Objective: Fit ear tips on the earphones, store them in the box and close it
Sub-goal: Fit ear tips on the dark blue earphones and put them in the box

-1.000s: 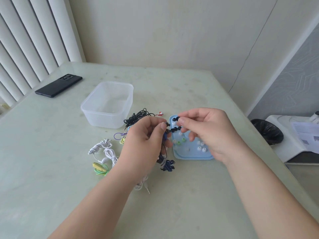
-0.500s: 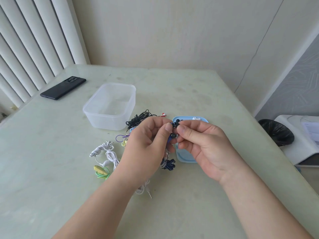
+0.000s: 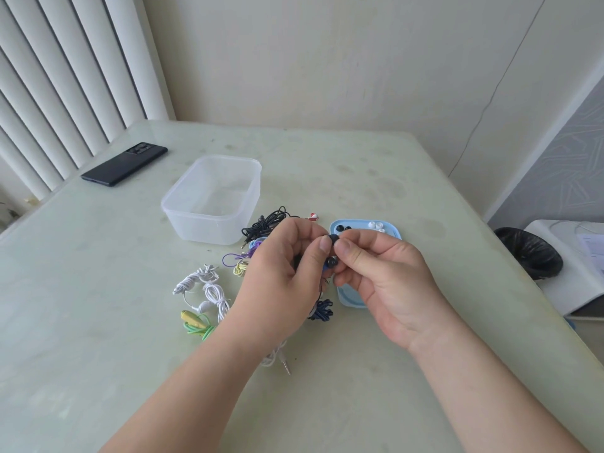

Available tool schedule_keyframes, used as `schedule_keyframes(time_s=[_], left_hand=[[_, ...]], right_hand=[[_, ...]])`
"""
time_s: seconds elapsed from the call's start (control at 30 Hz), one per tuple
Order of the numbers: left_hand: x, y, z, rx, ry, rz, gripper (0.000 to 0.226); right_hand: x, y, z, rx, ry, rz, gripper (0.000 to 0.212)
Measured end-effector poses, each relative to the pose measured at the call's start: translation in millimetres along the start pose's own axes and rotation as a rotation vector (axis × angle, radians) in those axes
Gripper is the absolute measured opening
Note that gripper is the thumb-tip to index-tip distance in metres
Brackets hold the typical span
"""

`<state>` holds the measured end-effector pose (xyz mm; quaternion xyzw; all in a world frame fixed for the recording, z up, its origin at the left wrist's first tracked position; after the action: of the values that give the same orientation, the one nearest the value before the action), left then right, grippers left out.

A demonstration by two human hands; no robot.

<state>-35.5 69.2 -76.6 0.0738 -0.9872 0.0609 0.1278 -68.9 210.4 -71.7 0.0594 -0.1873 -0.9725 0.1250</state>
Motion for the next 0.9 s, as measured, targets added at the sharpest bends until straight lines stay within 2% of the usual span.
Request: schedule_keyframes(time_s=[0.17,0.33,0.43,0.57,0.9], left_hand=[[0.0,-0.1,3.6,-0.014,0.013,0.003,0.006],[-0.3,-0.1,5.4,0.023,0.057,0.018,0.004],[-0.1,1.0,4.7,0.032,0.084,0.028,0.003],[-0.6,1.3,4.9,-0.009,0.033,0.039,0.006],[0.1,1.4,7.1,0.025,0.042,0.047,0.005]], right_hand=[[0.6,1.0,-3.2,0.024,-0.004,-0.034,0.032],[-0.5,-0.3,-1.5,0.016,-0.011,-0.004,0.014],[0.8,-3.2,1.1,0.012,-0.001,0.013,0.012],[3.0,-6.4,-1.0,0.046,0.044,0.046,0.008],[4.0,-7.0,-6.6,0.015,0.003,0.069,0.017]])
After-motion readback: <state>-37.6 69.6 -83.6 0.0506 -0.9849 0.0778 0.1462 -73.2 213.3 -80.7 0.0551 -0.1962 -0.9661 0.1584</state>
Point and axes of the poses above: each hand's wrist, its own x-axis towards the middle knuckle, its own y-axis out of the palm, z = x × y, the point moved 3 cm from there along x, towards the middle knuckle
